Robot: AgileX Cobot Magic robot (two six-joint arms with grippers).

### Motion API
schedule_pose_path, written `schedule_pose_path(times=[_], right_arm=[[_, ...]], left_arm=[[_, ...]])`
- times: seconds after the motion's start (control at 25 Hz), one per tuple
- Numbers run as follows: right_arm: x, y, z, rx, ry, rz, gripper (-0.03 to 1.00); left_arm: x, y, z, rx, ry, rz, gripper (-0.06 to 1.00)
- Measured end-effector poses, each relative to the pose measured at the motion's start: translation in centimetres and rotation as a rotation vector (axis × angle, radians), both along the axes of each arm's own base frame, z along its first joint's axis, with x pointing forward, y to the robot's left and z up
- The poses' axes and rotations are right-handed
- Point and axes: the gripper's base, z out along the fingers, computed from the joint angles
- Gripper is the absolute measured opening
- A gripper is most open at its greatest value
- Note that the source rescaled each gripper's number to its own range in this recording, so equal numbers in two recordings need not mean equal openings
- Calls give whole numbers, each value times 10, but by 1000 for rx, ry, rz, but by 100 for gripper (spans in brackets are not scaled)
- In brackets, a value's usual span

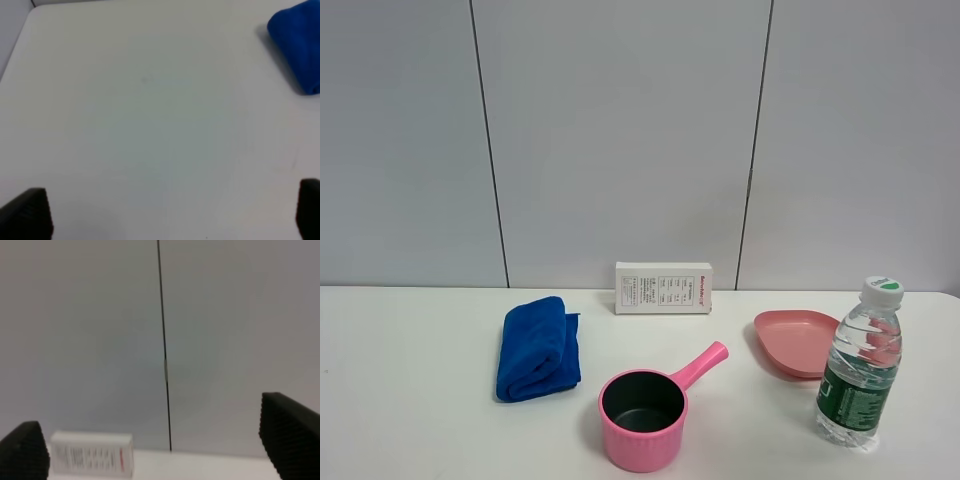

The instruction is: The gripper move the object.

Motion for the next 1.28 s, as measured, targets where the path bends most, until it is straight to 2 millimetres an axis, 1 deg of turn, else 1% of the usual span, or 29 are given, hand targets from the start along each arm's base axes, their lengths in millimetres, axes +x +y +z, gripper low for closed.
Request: schedule_pose_path(times=[0.04, 0.2, 0.36, 0.52, 0.6, 0.64, 0.76, 0.92, 1.04, 1.16, 1.28], right_arm=[[-2, 1, 6, -16, 54, 12, 62], [-11, 1, 20, -97, 273, 47, 61], [-22, -5, 24, -191, 437, 29, 61], [-31, -19, 16, -193, 579, -109, 61], [-41, -26, 15, -197, 596, -191, 61], [-46, -27, 15, -197, 589, -202, 61], [-63, -25, 16, -191, 549, -190, 61], [-90, -25, 11, -185, 558, -179, 61], [-111, -25, 5, -127, 574, -193, 61], [-126, -25, 1, -26, 532, -221, 61], [-137, -25, -13, 15, 500, -229, 61]], left_arm=[[0, 0, 0, 0, 0, 0, 100], [0, 0, 0, 0, 0, 0, 100], [0, 0, 0, 0, 0, 0, 100], [0, 0, 0, 0, 0, 0, 100], [0, 0, 0, -1, 0, -1, 100], [0, 0, 0, -1, 0, -1, 100], [0, 0, 0, -1, 0, -1, 100], [0, 0, 0, -1, 0, -1, 100], [0, 0, 0, -1, 0, -1, 100], [0, 0, 0, -1, 0, -1, 100], [0, 0, 0, -1, 0, -1, 100]])
